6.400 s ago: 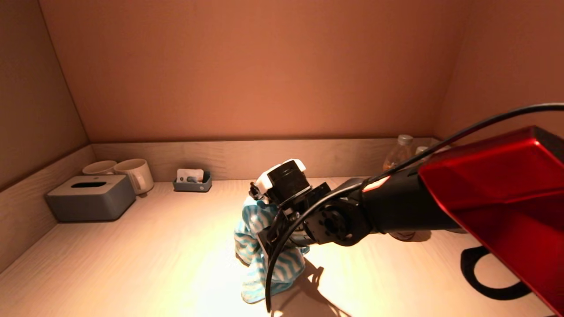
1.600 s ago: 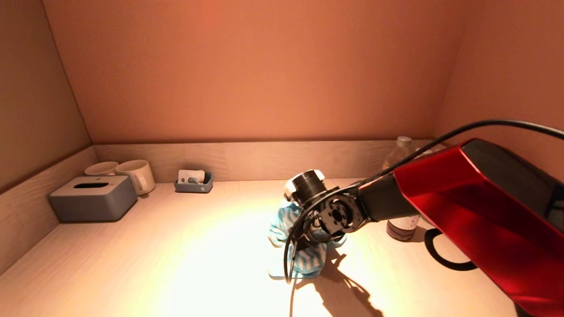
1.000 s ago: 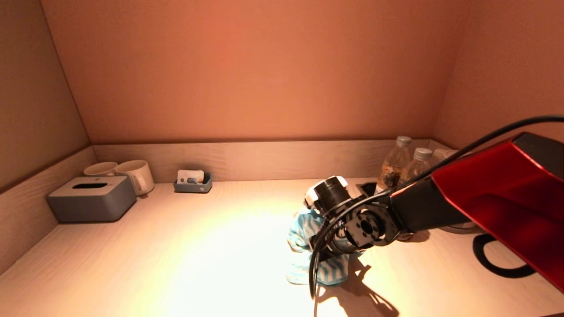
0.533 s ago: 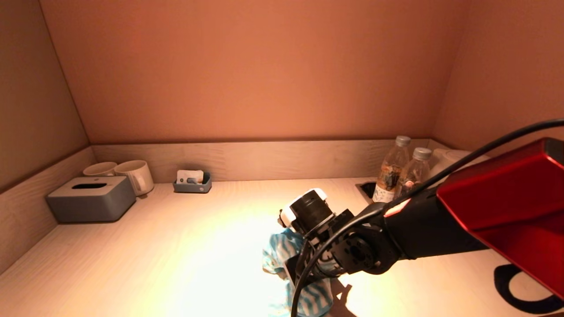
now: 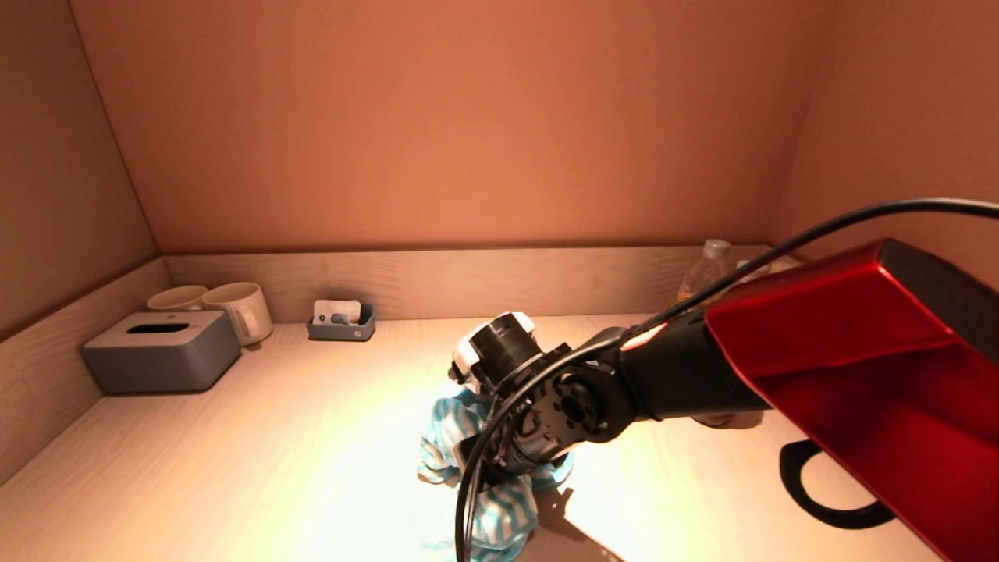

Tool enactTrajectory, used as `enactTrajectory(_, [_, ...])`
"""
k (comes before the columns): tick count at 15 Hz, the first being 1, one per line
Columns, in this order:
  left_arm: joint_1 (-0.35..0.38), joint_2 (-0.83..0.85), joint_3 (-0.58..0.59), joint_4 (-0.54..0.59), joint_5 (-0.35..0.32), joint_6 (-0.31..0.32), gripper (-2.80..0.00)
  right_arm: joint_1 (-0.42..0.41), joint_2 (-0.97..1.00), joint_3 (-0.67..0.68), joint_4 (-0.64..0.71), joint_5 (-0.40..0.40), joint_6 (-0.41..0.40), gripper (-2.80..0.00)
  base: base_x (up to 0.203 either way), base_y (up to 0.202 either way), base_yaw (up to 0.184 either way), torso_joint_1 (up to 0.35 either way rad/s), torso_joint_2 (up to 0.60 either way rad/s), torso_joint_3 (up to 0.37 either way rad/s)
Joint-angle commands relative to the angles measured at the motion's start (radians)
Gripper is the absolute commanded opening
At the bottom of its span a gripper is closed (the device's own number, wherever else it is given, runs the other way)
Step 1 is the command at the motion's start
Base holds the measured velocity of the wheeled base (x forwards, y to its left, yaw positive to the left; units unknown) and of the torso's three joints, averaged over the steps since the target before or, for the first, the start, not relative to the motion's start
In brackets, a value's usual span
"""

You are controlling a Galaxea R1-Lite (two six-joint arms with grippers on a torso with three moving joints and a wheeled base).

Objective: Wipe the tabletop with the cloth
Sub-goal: Sweep the stains on the table

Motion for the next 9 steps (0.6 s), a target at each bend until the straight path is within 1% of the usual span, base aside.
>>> enactTrajectory(1, [0.000, 0.000, 0.000, 0.000, 0.000, -0.001, -2.80, 0.010, 0.047, -0.066, 0.073, 0.019, 0.007, -2.80, 0.000, 0.000, 0.000, 0.000, 0.00, 0.000])
enactTrajectory(2, [0.000, 0.000, 0.000, 0.000, 0.000, -0.001, -2.80, 0.011, 0.057, -0.077, 0.080, 0.028, 0.010, -2.80, 0.000, 0.000, 0.000, 0.000, 0.00, 0.000])
enactTrajectory(5, [0.000, 0.000, 0.000, 0.000, 0.000, -0.001, -2.80, 0.010, 0.128, -0.203, 0.113, 0.040, 0.030, -2.80, 0.000, 0.000, 0.000, 0.000, 0.00, 0.000])
enactTrajectory(6, [0.000, 0.000, 0.000, 0.000, 0.000, -0.001, -2.80, 0.008, 0.141, -0.238, 0.129, 0.040, 0.044, -2.80, 0.000, 0.000, 0.000, 0.000, 0.00, 0.000])
enactTrajectory(7, [0.000, 0.000, 0.000, 0.000, 0.000, -0.001, -2.80, 0.002, 0.154, -0.267, 0.143, 0.041, 0.077, -2.80, 0.000, 0.000, 0.000, 0.000, 0.00, 0.000])
enactTrajectory(9, [0.000, 0.000, 0.000, 0.000, 0.000, -0.001, -2.80, -0.003, 0.158, -0.277, 0.147, 0.042, 0.093, -2.80, 0.000, 0.000, 0.000, 0.000, 0.00, 0.000])
